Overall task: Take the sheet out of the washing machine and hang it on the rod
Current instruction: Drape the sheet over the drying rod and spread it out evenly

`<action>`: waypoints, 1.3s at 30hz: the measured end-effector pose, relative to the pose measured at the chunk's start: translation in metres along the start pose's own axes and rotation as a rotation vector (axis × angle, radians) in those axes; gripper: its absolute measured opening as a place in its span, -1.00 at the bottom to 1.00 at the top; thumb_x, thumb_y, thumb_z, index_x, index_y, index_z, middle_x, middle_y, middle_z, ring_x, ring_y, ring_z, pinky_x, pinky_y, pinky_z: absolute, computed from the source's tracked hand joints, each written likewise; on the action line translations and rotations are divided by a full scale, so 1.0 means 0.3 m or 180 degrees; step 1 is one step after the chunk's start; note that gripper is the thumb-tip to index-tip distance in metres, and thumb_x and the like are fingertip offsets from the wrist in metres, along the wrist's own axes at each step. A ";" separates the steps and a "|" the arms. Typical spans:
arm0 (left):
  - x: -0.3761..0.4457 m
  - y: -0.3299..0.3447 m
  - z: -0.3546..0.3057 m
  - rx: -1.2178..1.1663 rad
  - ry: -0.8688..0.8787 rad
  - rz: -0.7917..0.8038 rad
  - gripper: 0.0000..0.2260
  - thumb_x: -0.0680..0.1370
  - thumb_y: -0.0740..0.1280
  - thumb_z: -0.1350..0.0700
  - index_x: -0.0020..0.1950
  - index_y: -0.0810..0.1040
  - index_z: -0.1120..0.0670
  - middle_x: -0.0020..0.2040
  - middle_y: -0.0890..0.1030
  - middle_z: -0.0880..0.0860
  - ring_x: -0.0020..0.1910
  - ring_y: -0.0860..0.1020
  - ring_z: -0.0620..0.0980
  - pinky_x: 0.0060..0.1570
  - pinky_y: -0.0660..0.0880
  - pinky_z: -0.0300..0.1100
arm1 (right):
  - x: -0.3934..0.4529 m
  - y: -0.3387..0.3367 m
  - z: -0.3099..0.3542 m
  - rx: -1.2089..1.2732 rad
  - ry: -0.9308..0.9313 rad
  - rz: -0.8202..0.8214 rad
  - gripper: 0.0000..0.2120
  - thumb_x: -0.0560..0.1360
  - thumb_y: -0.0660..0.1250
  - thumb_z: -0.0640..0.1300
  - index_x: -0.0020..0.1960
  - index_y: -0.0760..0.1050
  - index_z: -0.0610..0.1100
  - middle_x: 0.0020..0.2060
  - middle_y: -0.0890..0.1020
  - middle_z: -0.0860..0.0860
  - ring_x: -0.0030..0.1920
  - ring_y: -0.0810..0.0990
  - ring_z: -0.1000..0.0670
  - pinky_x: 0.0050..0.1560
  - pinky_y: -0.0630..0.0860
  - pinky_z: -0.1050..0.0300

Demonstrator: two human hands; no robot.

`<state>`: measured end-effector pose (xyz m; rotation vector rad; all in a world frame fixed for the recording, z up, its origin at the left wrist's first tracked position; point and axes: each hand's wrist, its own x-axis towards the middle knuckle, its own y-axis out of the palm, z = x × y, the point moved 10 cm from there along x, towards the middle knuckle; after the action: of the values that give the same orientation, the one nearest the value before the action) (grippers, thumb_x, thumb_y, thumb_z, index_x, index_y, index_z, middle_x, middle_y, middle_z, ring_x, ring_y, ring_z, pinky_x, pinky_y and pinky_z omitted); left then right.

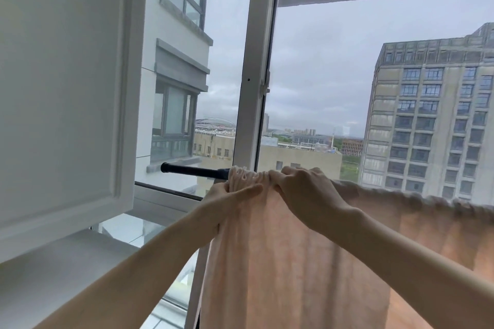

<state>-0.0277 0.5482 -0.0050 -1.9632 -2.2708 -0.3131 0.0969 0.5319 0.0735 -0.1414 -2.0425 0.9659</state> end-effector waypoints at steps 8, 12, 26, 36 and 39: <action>0.043 -0.150 -0.066 0.0149 0.0323 -0.0618 -0.93 0.50 0.37 0.26 -0.09 0.66 0.14 -0.10 0.68 0.14 -0.09 0.63 0.03 0.00 0.55 -0.10 | 0.045 0.022 0.060 0.0082 -0.0047 -0.0088 -0.79 0.53 0.27 -0.18 0.15 0.48 0.00 -0.15 0.57 0.05 -0.12 0.61 -0.05 -0.12 0.43 0.07; 0.073 -0.226 -0.078 -0.0122 0.0428 -0.0779 -0.93 0.51 0.38 0.26 -0.16 0.62 0.14 -0.19 0.64 0.10 -0.17 0.60 0.03 -0.06 0.53 -0.11 | 0.054 0.030 0.084 0.0214 -0.0017 -0.0053 -0.74 0.55 0.23 -0.21 0.22 0.45 -0.02 -0.12 0.57 0.02 -0.14 0.60 -0.04 -0.11 0.48 0.06; 0.175 -0.590 -0.096 -0.0055 0.0534 -0.1239 -0.97 0.52 0.40 0.20 -0.13 0.62 0.11 -0.13 0.64 0.09 -0.12 0.59 0.03 -0.02 0.53 -0.10 | 0.169 0.059 0.072 0.0186 0.0558 0.0207 -0.62 0.61 0.10 0.09 -0.28 0.41 -0.08 -0.34 0.51 0.03 -0.29 0.53 -0.06 -0.21 0.51 0.05; 0.195 -0.758 -0.067 -0.0393 0.0450 -0.1327 -0.91 0.50 0.42 0.16 -0.05 0.61 0.17 -0.12 0.63 0.09 -0.09 0.59 0.03 -0.06 0.54 -0.14 | 0.338 0.092 0.256 0.0303 0.0424 0.0049 -0.64 0.63 0.11 0.04 -0.29 0.36 -0.07 -0.41 0.48 0.00 -0.38 0.44 -0.10 -0.30 0.35 0.10; 0.191 -0.810 -0.038 -0.0619 0.0383 -0.1275 -0.88 0.51 0.42 0.08 -0.11 0.62 0.13 -0.25 0.65 0.04 -0.23 0.62 -0.01 -0.24 0.53 -0.21 | 0.387 0.133 0.320 0.0371 0.0402 0.0033 -0.62 0.64 0.09 0.06 -0.28 0.40 -0.09 -0.38 0.52 -0.03 -0.37 0.45 -0.12 -0.31 0.39 0.08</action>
<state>-0.2766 0.5676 0.0008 -1.4960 -2.6224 -0.6946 -0.0567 0.5525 0.0891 -0.1471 -1.8675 1.0531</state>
